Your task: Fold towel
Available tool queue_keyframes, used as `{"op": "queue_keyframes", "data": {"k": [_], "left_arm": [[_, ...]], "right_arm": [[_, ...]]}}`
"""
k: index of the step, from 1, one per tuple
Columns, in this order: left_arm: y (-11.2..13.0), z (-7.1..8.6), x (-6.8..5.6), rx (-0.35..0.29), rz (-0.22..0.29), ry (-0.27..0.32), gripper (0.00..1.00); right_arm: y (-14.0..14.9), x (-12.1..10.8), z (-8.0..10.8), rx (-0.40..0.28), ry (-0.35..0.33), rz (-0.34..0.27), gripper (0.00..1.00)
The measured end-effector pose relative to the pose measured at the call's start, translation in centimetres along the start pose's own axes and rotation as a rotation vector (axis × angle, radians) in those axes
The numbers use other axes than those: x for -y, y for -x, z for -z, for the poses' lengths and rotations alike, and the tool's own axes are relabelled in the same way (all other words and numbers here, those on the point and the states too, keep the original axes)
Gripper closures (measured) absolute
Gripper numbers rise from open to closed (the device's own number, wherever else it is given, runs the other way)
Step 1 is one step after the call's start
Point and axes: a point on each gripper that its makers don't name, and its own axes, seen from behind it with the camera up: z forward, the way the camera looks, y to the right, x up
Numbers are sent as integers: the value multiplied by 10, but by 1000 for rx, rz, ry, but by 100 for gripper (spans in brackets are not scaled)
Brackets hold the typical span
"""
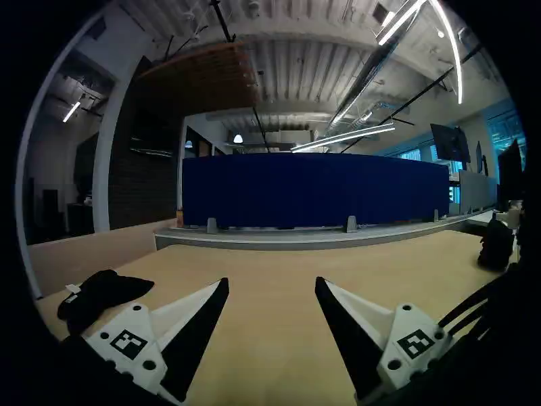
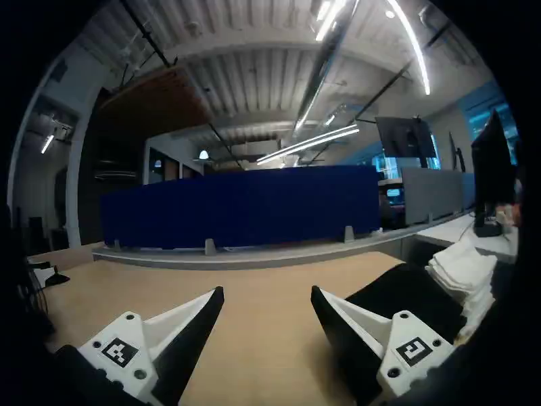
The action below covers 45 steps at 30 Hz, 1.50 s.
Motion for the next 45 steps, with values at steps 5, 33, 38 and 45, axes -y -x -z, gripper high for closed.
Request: {"op": "queue_keyframes", "data": {"k": [5,33,38,45], "left_arm": [[0,0,0,0,0,0,5],[0,-1,1,0,0,0,6],[0,0,1,0,0,0,6],[0,1,0,0,0,0,6]], "right_arm": [[9,-7,3,19,14,-51,0],[23,-2,-10,-10,-4,78,0],[25,1,-10,-9,-8,97,0],[26,3,-7,-8,-4,103,0]]}}
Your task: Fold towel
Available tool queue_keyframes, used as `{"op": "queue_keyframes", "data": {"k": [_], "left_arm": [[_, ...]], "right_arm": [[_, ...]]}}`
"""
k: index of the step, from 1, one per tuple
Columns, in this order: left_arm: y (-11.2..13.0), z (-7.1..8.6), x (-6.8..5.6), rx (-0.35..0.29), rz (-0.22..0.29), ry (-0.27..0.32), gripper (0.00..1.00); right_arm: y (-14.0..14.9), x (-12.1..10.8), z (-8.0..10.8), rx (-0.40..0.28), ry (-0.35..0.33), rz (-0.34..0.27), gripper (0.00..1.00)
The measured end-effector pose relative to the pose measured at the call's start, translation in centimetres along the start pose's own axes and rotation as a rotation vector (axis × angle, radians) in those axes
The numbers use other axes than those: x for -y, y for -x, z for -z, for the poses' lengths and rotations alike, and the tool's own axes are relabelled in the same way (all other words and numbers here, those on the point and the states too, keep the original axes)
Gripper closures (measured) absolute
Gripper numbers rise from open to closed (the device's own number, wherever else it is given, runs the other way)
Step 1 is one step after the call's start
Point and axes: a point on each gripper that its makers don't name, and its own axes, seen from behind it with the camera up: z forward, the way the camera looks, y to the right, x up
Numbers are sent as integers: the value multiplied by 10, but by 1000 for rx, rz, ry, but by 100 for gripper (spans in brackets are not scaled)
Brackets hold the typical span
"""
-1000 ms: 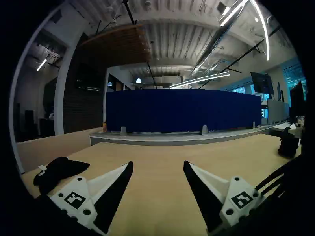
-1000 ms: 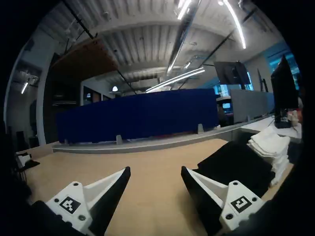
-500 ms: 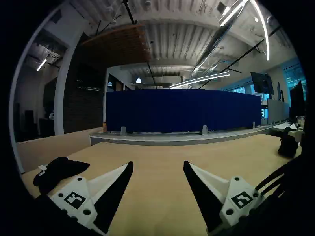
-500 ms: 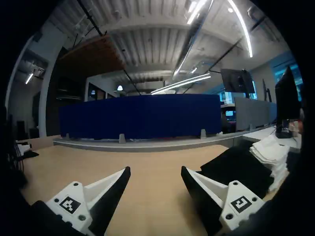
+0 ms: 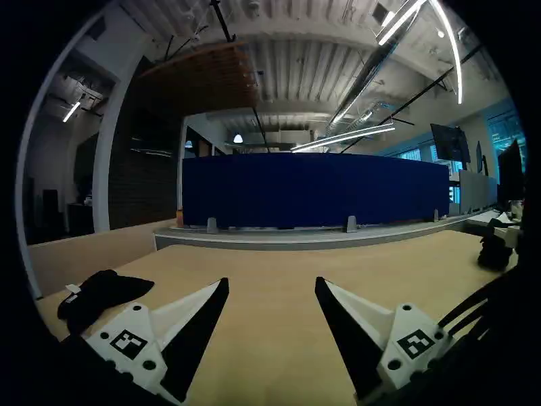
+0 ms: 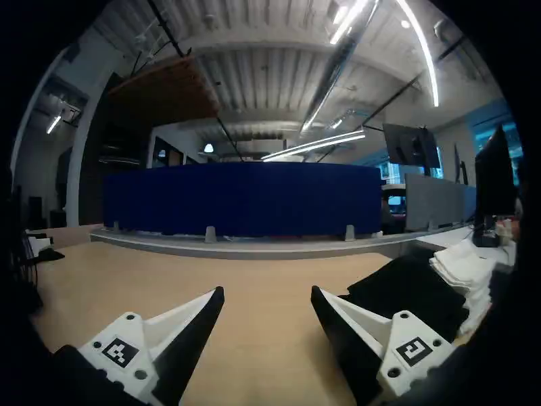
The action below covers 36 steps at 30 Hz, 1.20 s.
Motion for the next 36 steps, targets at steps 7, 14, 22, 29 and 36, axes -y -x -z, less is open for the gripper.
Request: {"op": "queue_keyframes", "data": {"k": [7,14,22,29,36], "left_arm": [[0,0,1,0,0,0,6],[0,1,1,0,0,0,6],[0,1,0,0,0,0,6],[0,1,0,0,0,0,5],[0,0,-1,0,0,0,6]], "right_arm": [[-1,0,2,1,3,0,0],[-1,0,3,2,3,0,0],[-2,0,2,2,3,0,0],[-2,-1,3,2,3,-1,0],[-3,-1,4,2,3,-1,0]]}}
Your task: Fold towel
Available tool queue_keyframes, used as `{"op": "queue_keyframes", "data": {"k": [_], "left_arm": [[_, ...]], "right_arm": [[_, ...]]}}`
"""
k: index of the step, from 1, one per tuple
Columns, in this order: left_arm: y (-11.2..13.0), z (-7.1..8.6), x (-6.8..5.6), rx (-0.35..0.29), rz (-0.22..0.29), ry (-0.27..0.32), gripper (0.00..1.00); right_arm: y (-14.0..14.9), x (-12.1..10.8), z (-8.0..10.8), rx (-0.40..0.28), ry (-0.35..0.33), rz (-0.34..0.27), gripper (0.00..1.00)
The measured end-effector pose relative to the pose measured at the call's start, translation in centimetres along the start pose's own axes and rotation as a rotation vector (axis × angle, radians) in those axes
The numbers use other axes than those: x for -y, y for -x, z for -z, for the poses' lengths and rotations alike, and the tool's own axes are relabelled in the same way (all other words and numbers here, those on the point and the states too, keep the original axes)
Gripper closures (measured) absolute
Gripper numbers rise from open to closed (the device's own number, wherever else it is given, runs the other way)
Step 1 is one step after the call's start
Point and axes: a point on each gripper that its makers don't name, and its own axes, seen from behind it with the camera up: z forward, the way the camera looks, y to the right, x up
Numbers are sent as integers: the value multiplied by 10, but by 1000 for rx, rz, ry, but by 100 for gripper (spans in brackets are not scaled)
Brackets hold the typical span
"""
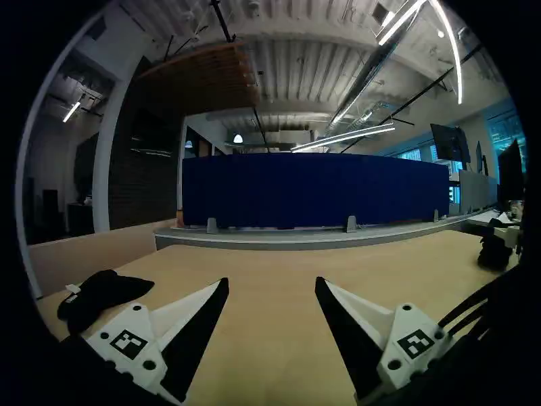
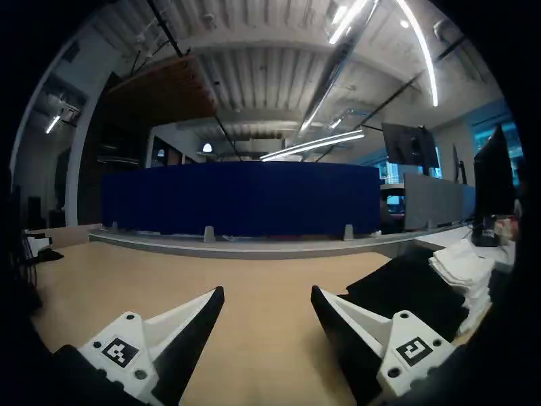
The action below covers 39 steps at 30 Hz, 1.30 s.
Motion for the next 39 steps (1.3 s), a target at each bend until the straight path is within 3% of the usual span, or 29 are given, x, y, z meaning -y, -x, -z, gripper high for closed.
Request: {"op": "queue_keyframes", "data": {"k": [39], "left_arm": [[-3,4,5,3,3,1,5]], "right_arm": [[2,-3,18,0,-2,1,0]]}}
